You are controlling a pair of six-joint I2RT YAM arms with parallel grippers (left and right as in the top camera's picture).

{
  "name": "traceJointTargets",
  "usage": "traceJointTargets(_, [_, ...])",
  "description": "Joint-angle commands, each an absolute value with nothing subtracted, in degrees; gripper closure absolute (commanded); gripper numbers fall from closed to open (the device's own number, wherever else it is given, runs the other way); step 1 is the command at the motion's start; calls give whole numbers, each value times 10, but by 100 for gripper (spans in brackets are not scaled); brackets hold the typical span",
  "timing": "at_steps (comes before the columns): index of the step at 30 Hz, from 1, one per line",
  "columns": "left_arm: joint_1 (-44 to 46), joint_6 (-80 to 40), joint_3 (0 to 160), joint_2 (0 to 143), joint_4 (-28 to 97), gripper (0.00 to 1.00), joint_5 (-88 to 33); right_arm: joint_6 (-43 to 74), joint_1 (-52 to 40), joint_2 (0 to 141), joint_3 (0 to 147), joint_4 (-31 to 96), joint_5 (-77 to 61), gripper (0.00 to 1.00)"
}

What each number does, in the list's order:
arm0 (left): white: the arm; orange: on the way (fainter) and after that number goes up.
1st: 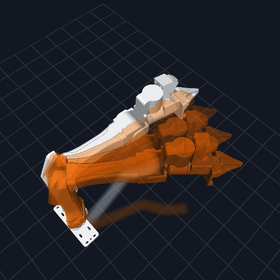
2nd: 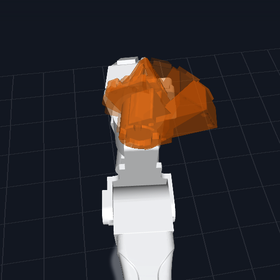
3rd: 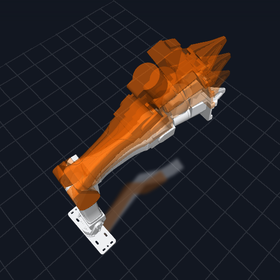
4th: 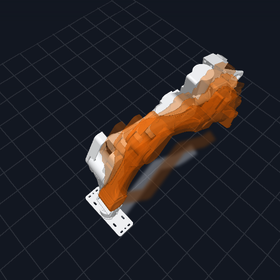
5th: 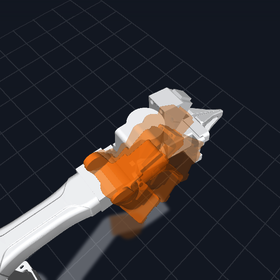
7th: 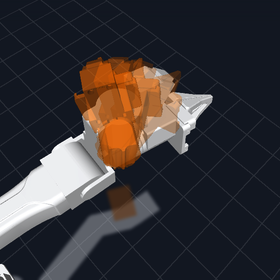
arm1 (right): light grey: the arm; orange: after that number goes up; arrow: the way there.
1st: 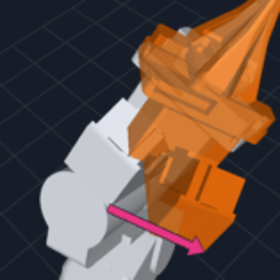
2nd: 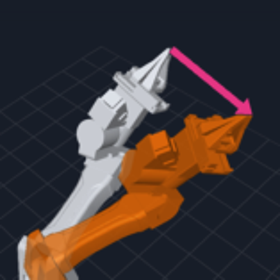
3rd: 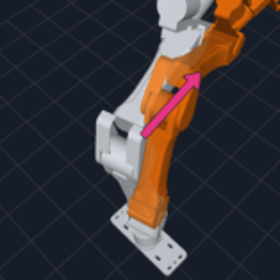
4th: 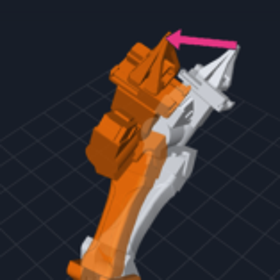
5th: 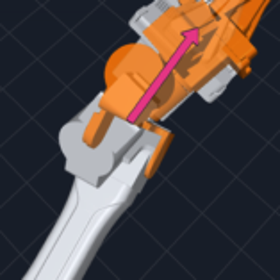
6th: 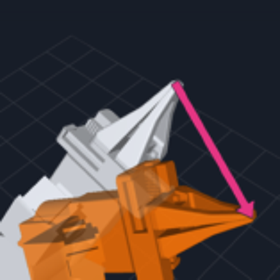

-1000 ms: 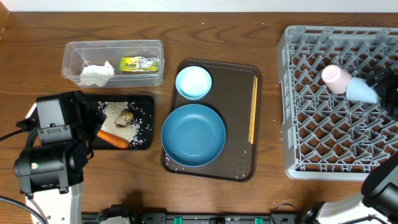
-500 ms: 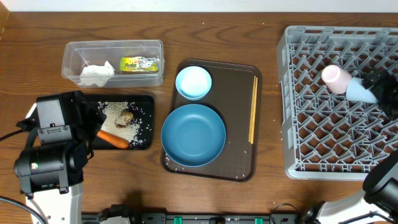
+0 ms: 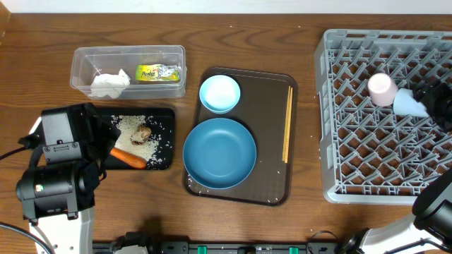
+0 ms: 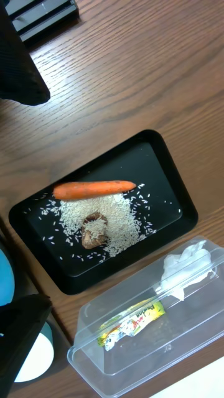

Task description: Sort waste into correct bins and load items into the dishwasher rack

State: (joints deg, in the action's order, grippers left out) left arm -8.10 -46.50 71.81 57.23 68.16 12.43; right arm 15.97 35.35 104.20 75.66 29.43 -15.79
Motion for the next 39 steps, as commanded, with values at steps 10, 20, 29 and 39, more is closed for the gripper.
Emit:
traceJointTargets(10, [-83,-466,720,572,683,2,135,148,352,1019,761,300,-154,44])
traceJointTargets(20, [-83,-466,720,572,683,2,135,158,352,1008,761,326,-168,60])
traceJointTargets(29, [-83,-466,720,572,683,2,135,230,352,964,761,398,-138,55])
traceJointTargets(39, [-83,-466,720,572,683,2,135,262,351,963,759,448,-75,8])
